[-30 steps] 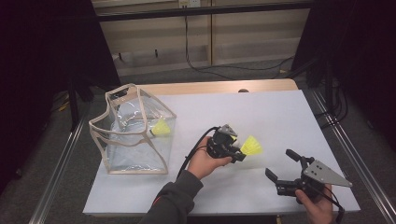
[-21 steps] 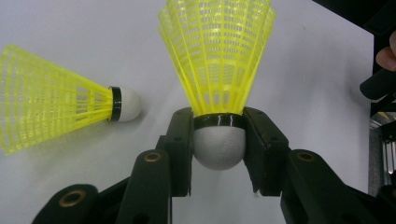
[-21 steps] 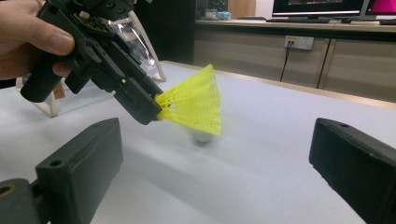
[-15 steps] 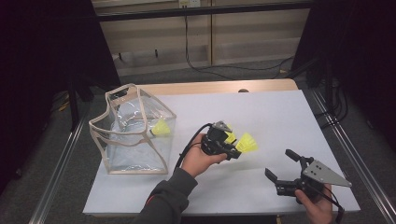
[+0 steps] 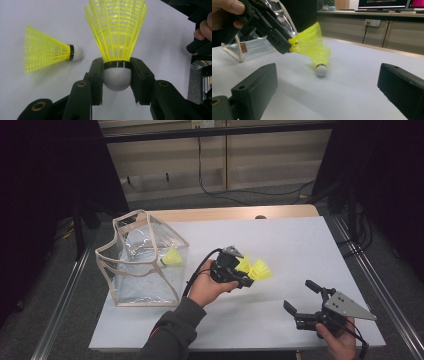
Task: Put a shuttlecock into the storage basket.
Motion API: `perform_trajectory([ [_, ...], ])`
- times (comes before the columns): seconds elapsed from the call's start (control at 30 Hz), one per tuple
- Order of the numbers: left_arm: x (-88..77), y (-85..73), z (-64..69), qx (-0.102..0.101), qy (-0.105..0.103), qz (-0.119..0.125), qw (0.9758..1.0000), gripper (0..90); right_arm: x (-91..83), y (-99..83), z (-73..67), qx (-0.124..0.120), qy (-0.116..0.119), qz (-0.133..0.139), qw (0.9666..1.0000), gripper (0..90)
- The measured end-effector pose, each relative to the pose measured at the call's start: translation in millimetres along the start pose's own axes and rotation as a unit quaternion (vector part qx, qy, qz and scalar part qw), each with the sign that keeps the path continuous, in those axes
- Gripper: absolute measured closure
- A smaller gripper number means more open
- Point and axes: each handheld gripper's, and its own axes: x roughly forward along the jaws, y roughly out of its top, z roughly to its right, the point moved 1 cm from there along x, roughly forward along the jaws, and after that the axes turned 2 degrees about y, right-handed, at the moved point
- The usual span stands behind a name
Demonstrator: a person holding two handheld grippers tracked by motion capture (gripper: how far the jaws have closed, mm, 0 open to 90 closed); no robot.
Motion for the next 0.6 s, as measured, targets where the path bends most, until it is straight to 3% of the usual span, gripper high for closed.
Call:
perform_trajectory([
  [0.5,-15.1,1.5,-4.8,-0.010,0.017,-0.005,0.9998,64.8,-0.2,0.1,0.0,-0.001,-0.001,-0.001,1.0000,2.6],
  [0.6,-16.8,1.4,-6.3,-0.009,0.011,-0.005,0.9999,64.8,0.1,0.3,-0.4,0.000,0.000,0.001,1.0000,2.6],
])
